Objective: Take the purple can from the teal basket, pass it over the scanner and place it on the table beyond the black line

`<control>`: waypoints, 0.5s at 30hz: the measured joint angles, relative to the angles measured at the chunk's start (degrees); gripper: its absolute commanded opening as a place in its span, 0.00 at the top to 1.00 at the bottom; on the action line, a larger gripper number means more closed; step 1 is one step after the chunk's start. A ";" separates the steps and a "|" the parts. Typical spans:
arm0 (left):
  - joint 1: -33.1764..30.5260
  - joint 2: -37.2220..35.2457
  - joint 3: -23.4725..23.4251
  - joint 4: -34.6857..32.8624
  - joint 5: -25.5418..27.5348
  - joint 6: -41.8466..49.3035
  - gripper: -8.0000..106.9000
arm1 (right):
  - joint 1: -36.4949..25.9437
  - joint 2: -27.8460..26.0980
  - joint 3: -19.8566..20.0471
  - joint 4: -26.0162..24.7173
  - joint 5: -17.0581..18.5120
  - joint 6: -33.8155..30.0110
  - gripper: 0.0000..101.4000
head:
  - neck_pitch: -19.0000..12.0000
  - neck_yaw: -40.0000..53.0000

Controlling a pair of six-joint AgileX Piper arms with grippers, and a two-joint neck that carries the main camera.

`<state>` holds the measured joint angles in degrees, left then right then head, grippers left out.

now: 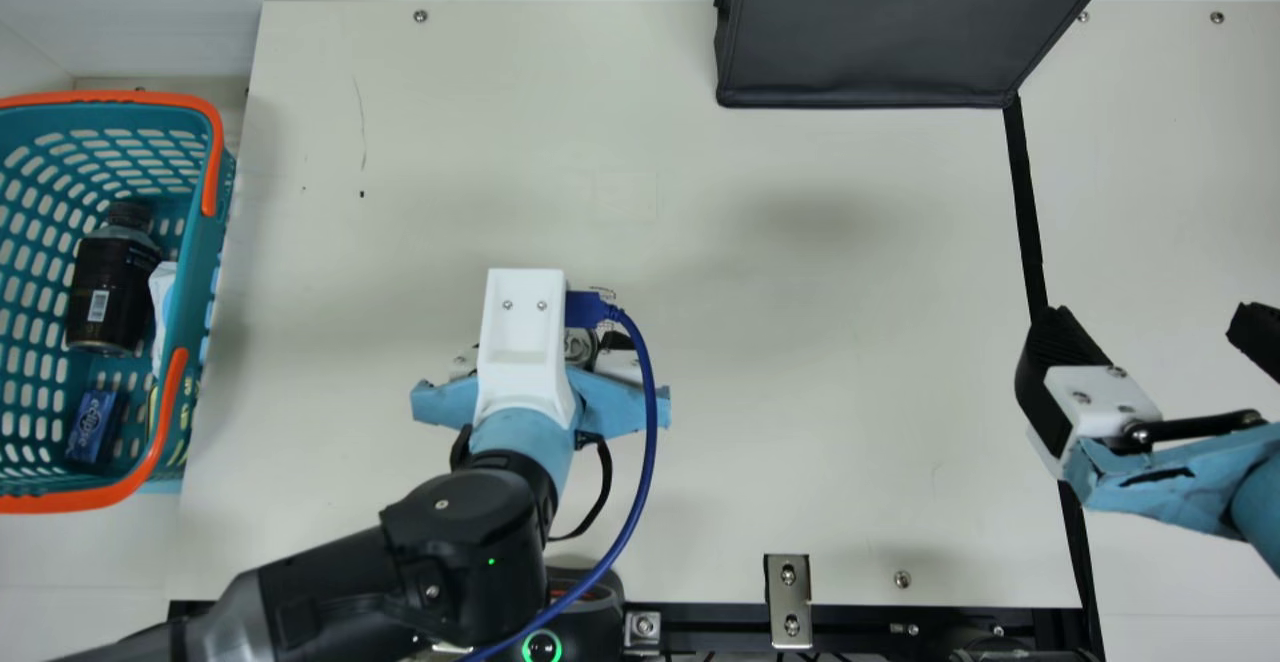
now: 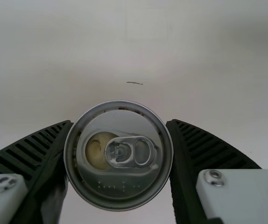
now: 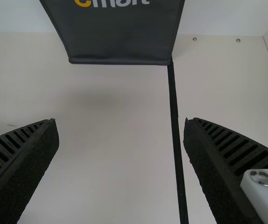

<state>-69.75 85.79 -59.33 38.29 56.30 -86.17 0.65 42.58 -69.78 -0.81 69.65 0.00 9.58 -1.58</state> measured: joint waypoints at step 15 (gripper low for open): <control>2.84 -6.73 3.06 -3.35 -5.41 12.11 1.00 | 0.00 0.00 0.00 0.00 0.00 0.00 0.06 | 0.00 0.00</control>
<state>-66.91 79.07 -56.27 34.95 50.89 -74.06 0.65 42.58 -69.78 -0.81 69.65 0.00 9.58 -1.58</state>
